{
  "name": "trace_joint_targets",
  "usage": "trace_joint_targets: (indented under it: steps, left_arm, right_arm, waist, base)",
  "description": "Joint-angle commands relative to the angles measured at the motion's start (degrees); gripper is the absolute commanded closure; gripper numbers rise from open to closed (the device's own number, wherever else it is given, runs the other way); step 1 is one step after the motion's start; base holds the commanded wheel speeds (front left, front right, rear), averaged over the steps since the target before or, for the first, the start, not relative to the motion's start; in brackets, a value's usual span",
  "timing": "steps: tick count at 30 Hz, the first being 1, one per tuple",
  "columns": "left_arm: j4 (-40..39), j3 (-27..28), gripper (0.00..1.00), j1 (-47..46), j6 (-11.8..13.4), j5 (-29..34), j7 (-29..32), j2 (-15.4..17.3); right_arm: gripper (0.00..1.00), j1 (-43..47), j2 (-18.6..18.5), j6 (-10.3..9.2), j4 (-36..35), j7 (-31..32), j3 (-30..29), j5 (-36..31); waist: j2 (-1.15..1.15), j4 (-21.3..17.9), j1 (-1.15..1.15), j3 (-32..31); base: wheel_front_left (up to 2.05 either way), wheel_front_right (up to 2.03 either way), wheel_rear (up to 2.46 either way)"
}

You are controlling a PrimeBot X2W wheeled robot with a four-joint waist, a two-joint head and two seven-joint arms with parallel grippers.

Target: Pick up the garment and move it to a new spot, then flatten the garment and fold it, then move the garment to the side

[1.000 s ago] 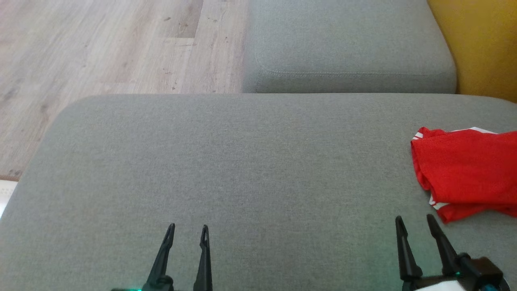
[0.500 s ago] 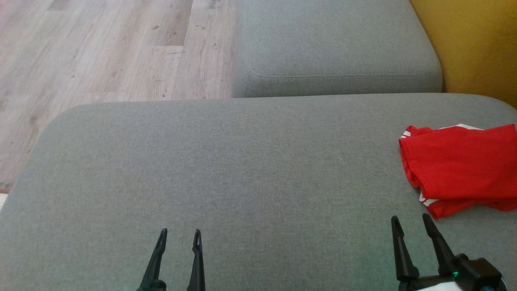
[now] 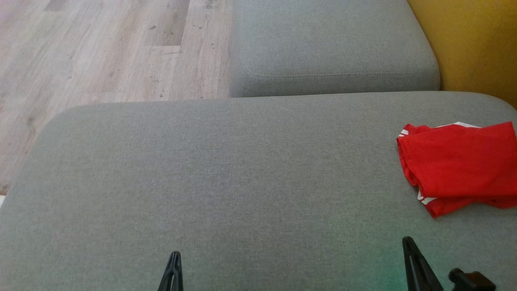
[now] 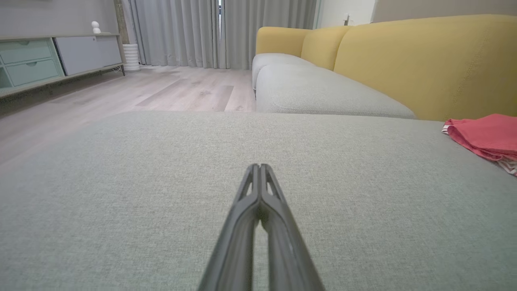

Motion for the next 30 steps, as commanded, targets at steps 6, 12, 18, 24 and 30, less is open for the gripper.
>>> trace_joint_targets:
  steps: [6, 12, 18, 24, 30]
  left_arm:
    - [-1.1, 1.2, 1.00, -2.1, -1.1, -5.2, 0.8, 0.3]
    - [-0.7, 2.0, 1.00, -3.2, -2.0, -9.6, 1.6, 0.5]
    - [-0.3, 2.9, 1.00, -4.2, -2.8, -14.0, 2.3, 0.7]
    - [0.0, 3.8, 1.00, -5.1, -3.6, -18.3, 3.1, 0.9]
    - [0.2, 4.6, 1.00, -5.9, -4.3, -21.8, 3.8, 1.0]
  right_arm:
    - [1.00, -2.6, -0.5, 0.00, -1.5, 0.8, -0.3, 5.2]
    - [1.00, -3.6, -0.7, -0.01, -1.3, 1.6, -0.5, 9.4]
    - [1.00, -4.6, -0.9, -0.01, -1.2, 2.4, -0.7, 13.6]
    - [1.00, -5.5, -1.1, -0.01, -1.0, 3.2, -1.0, 17.8]
    - [1.00, -6.3, -1.2, -0.01, -0.9, 3.9, -1.3, 21.2]
  waist:
    - [0.00, -0.2, 0.00, 0.3]
    - [0.00, -0.4, 0.00, 0.6]
    - [0.00, -0.6, 0.00, 0.9]
    - [0.00, -0.8, 0.00, 1.2]
    - [0.00, -0.9, 0.00, 1.5]
  base:
    - [0.00, 0.00, 0.00]
    - [0.00, 0.00, 0.00]
    - [0.00, 0.00, 0.00]
    - [0.00, 0.00, 0.00]
    - [0.00, 0.00, 0.00]
